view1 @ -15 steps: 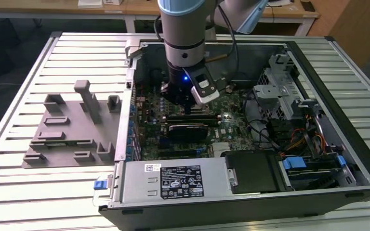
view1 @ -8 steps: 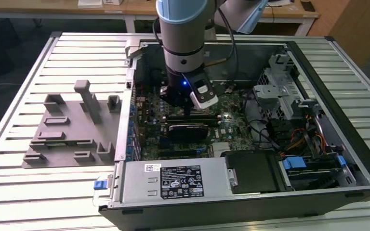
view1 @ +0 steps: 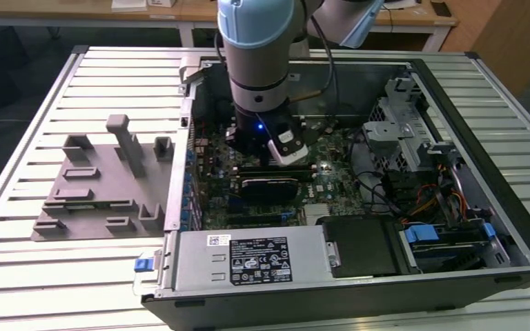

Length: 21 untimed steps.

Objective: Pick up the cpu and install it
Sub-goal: 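Install the second cpu locking lever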

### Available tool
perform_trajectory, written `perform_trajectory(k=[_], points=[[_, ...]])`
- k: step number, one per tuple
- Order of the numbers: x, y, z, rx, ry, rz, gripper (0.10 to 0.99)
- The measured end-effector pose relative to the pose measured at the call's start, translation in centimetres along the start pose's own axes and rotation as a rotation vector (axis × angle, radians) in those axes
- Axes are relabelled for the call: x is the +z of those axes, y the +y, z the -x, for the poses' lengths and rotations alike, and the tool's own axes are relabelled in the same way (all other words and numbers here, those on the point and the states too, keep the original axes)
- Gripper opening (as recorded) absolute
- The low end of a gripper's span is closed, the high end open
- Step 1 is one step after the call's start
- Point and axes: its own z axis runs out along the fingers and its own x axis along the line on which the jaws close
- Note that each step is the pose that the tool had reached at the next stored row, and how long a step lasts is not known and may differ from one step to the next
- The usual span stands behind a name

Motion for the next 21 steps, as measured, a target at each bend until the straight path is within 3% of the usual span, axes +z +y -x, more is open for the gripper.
perform_trajectory(k=[8,15,21], points=[[0.35,-0.54,-0.67,0.005,0.0038,0.056,0.106],[0.61,-0.63,-1.52,0.006,0.0050,0.072,0.106],[0.69,-0.64,-1.62,0.008,0.0062,0.091,0.106]])
